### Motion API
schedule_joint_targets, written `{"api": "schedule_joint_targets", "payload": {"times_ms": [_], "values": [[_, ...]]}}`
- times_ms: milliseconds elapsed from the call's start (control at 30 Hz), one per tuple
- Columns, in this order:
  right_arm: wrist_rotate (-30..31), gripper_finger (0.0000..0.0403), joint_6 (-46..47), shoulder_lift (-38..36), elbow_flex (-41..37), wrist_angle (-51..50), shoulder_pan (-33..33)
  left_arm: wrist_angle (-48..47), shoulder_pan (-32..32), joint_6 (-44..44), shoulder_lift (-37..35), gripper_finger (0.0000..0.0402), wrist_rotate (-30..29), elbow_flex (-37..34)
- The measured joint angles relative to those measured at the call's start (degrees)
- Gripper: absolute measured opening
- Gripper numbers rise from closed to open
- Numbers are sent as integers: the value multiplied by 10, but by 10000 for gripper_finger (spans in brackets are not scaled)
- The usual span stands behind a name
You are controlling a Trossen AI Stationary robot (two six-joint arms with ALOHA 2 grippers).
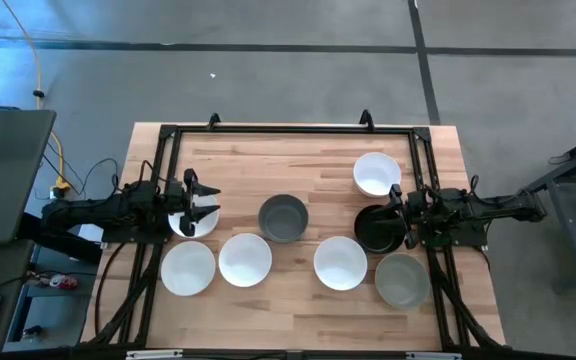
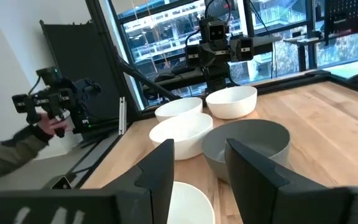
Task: Nest bowls inside each other
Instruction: Stack the white bowl on top of the dark gray bowl
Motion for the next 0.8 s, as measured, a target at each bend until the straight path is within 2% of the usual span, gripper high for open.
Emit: {"api": "schedule_joint_targets", "payload": {"times_ms": [467, 800], "values": [[0, 136, -9, 2, 0, -21, 0, 0, 0, -54, 0, 216, -1, 0], [3, 136, -39, 2, 0, -21, 0, 4, 0, 26, 0, 216, -41, 0]]}}
